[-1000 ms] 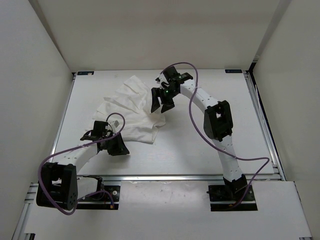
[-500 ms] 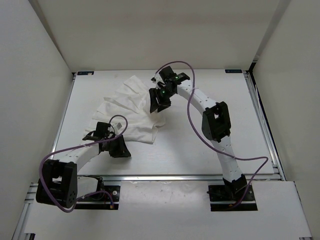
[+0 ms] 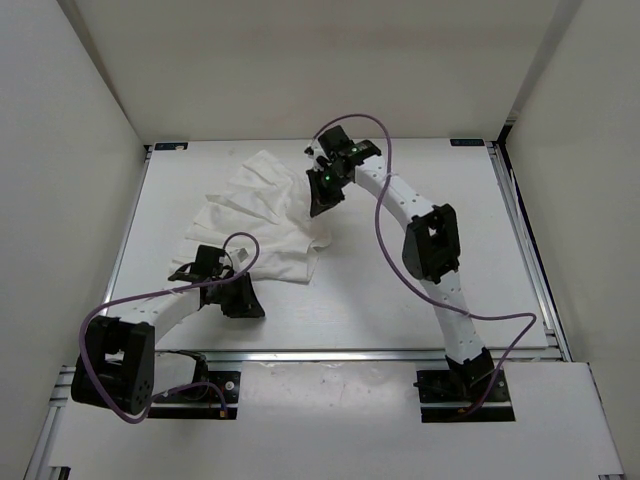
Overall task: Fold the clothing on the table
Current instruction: Flatten the skirt out
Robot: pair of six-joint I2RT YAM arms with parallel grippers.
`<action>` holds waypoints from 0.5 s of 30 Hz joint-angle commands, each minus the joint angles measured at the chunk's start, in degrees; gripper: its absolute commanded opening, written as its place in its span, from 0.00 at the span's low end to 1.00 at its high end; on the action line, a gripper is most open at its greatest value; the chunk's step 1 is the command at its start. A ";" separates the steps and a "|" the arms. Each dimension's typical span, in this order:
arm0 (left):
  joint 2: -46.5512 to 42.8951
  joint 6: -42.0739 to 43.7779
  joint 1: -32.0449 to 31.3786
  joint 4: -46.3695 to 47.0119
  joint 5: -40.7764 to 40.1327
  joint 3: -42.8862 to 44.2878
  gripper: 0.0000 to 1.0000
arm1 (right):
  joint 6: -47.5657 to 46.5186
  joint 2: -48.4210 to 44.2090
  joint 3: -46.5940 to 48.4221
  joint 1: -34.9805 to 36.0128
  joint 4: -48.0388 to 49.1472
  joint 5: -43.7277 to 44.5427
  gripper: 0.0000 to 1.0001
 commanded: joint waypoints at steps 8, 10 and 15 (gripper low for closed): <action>-2.91 -0.80 2.76 2.49 2.14 -2.07 0.32 | 6.92 -40.79 -37.93 -3.32 5.85 3.68 0.00; -3.35 -0.80 3.37 2.41 2.14 -1.98 0.32 | 10.17 -44.86 -46.99 -7.99 7.78 3.33 0.00; -3.35 -0.54 4.25 2.58 2.58 -1.98 0.32 | 14.40 -57.42 -66.64 -25.02 14.11 5.17 0.58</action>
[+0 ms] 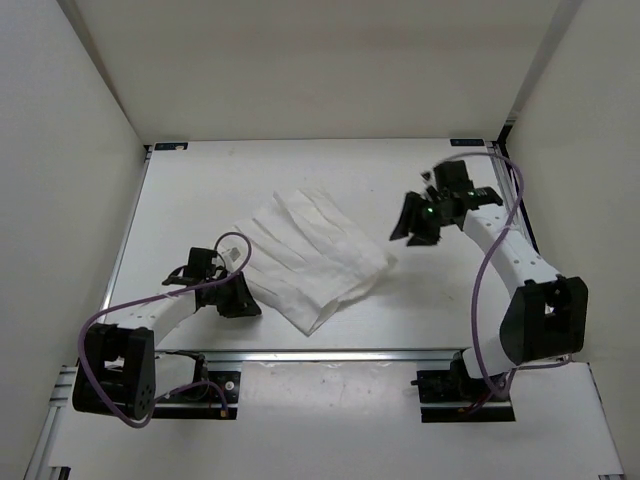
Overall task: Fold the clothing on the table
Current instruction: Flatten the skirt out
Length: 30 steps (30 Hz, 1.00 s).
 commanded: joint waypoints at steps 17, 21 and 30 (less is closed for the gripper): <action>0.46 -0.02 2.01 1.36 1.51 -0.04 0.32 | -14.51 21.18 9.32 11.32 -3.27 15.12 0.54; 0.28 -0.01 2.10 1.35 1.42 0.13 0.32 | -16.10 26.38 12.23 12.20 -3.79 19.15 0.53; 0.20 0.42 2.63 1.53 1.50 -0.13 0.32 | -17.42 26.13 10.23 10.98 -3.18 21.99 0.49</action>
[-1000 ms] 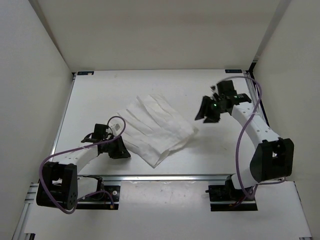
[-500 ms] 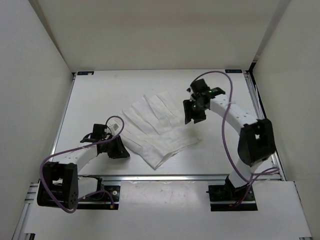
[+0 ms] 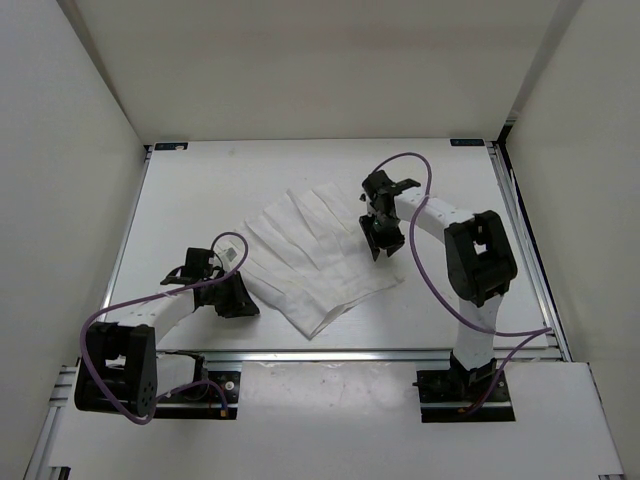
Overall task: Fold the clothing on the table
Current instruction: Flatten the skirt out
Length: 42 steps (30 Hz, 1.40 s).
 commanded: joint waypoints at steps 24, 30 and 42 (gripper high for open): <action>-0.42 0.18 0.91 1.31 1.05 -0.45 0.32 | 0.53 -4.80 2.64 2.86 -3.24 8.90 0.43; -0.68 0.18 0.81 1.22 1.05 -0.19 0.32 | 0.97 -4.27 2.66 2.34 -3.24 5.92 0.39; -0.60 0.18 0.73 1.49 1.05 -0.28 0.32 | 3.43 -3.66 -7.19 1.10 1.67 0.38 0.33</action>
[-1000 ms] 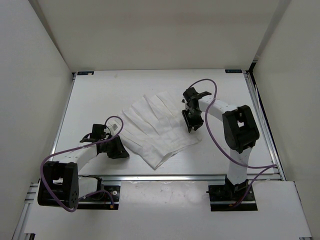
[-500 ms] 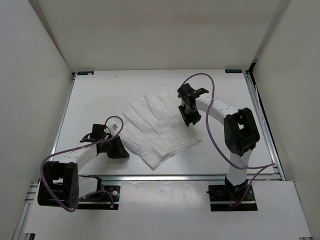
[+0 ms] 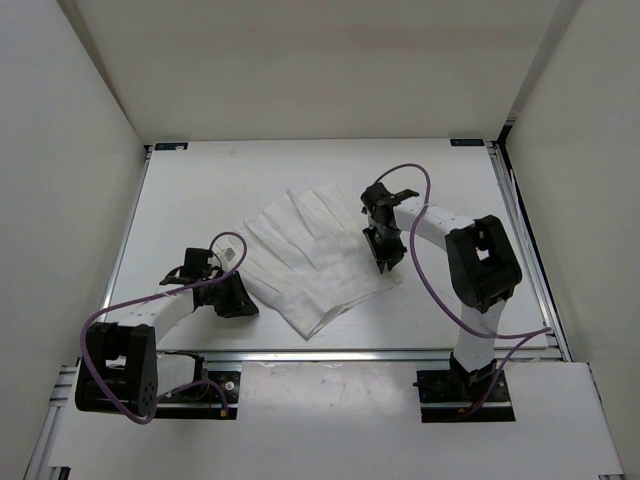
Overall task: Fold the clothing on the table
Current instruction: Flatten the skirt out
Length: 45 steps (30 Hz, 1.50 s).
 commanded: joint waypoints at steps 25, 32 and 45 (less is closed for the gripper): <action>-0.94 0.11 0.62 1.27 1.00 -0.65 0.32 | 1.66 -2.48 -3.60 -2.97 3.04 -3.52 0.37; -0.85 0.29 0.36 0.92 1.62 -0.30 0.32 | 1.66 -3.19 -2.81 -3.42 3.04 -3.70 0.35; -0.68 0.20 0.44 1.10 1.18 -0.21 0.31 | 1.57 -3.46 -3.25 -4.29 2.86 -3.08 0.35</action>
